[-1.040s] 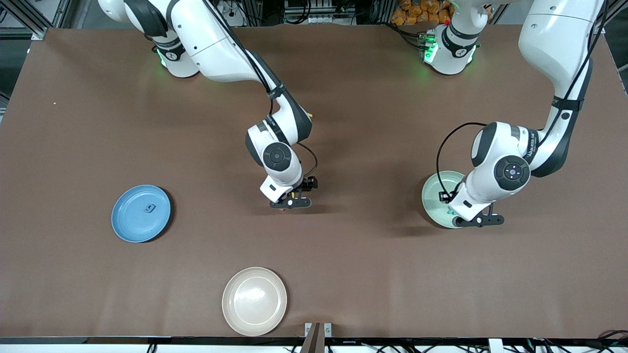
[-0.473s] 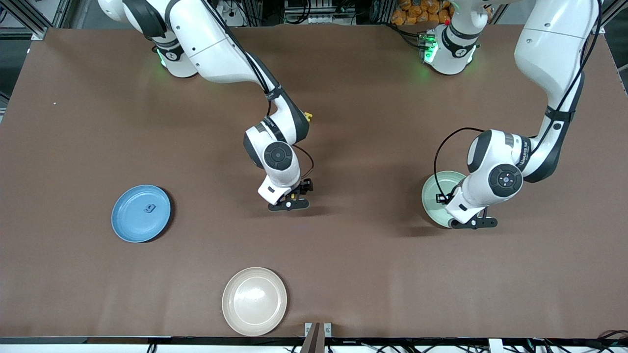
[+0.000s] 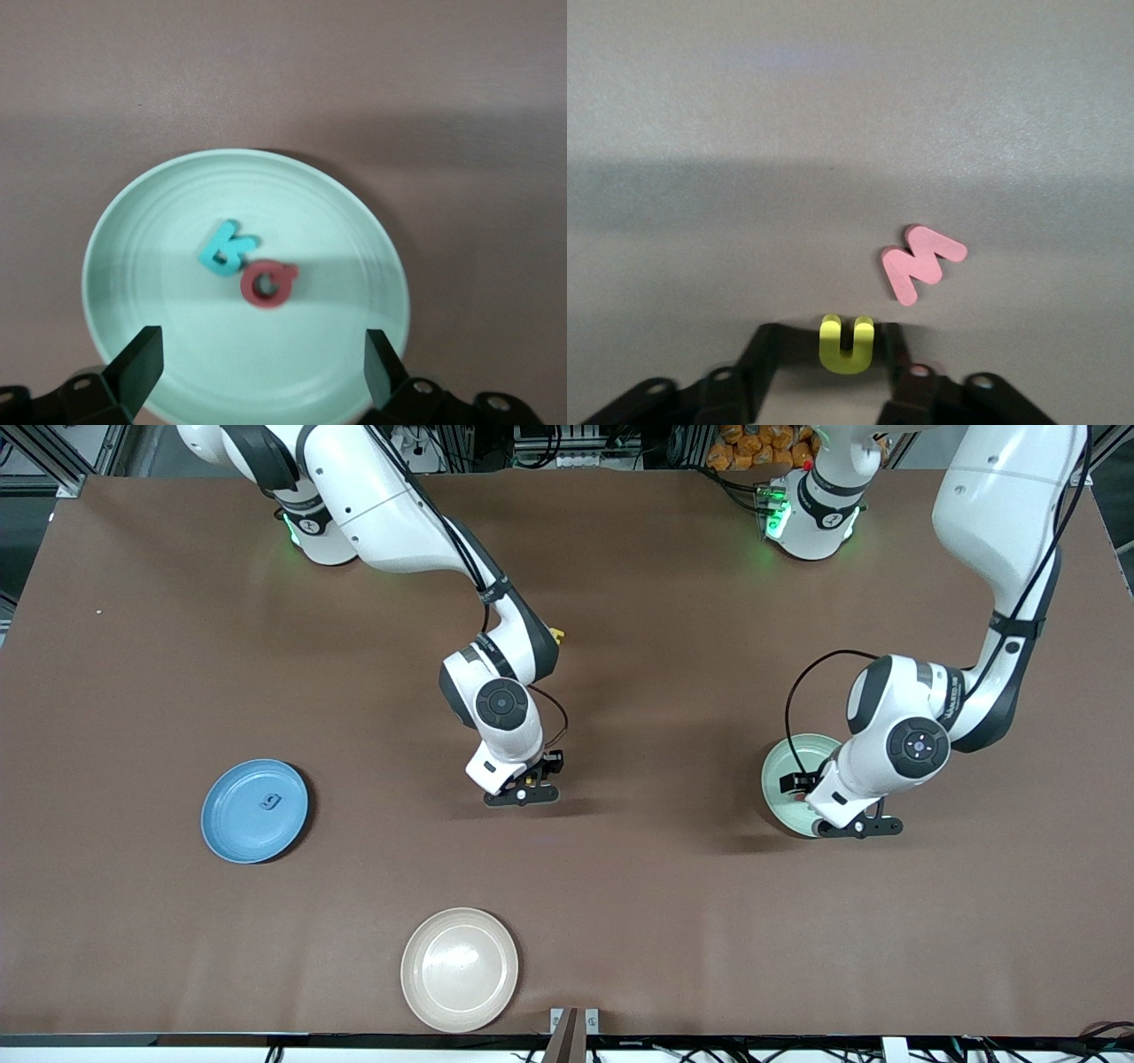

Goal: Sort upper and lower case letters into plates
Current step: 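Release the a onto the green plate while the right gripper lifts the u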

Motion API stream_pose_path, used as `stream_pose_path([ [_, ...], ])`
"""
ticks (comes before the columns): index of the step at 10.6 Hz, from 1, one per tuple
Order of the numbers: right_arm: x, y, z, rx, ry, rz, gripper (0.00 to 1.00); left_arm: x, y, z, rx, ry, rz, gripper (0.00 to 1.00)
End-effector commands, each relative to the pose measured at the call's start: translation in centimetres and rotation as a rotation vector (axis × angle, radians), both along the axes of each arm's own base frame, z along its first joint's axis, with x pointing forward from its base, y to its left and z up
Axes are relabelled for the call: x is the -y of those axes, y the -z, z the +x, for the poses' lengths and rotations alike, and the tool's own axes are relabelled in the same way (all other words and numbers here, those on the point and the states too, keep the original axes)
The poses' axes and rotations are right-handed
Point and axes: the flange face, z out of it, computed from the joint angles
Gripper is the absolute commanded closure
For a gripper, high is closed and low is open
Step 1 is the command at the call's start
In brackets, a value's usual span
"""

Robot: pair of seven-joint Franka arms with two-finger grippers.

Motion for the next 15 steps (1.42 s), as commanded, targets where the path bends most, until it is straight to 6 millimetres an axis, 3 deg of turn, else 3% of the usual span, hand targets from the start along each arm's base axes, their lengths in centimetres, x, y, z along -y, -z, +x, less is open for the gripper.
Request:
stream_pose_path([
  [1, 0.8, 0.2, 0.5, 0.0, 0.031, 0.006, 1.0, 3.3, -6.2, -1.9, 0.023, 0.063, 0.029, 0.0],
  [4, 2.0, -1.1, 1.8, 0.017, 0.037, 0.02, 1.0, 4.4, -10.9, -2.3, 0.066, 0.09, 0.036, 0.0],
  [6, 4.8, -3.6, 3.6, -0.009, 0.024, 0.014, 1.0, 4.7, -14.1, -2.7, 0.062, 0.088, 0.047, 0.0],
  [8, 9.8, -6.1, 6.0, -0.045, 0.003, 0.009, 1.0, 4.9, -18.1, -2.8, 0.052, 0.062, 0.029, 0.0],
  [10, 15.2, -7.4, 8.1, -0.07, -0.014, 0.006, 1.0, 4.6, -21.6, -2.7, 0.045, 0.048, 0.047, 0.0],
  [13, 24.3, -9.5, 10.5, -0.128, -0.046, 0.009, 1.0, 2.3, -25.5, -3.1, 0.052, 0.029, -0.026, 0.0],
  [15, 30.9, -7.8, 11.0, -0.162, -0.067, 0.013, 1.0, 1.8, -28.1, -3.9, 0.085, 0.025, -0.042, 0.0],
])
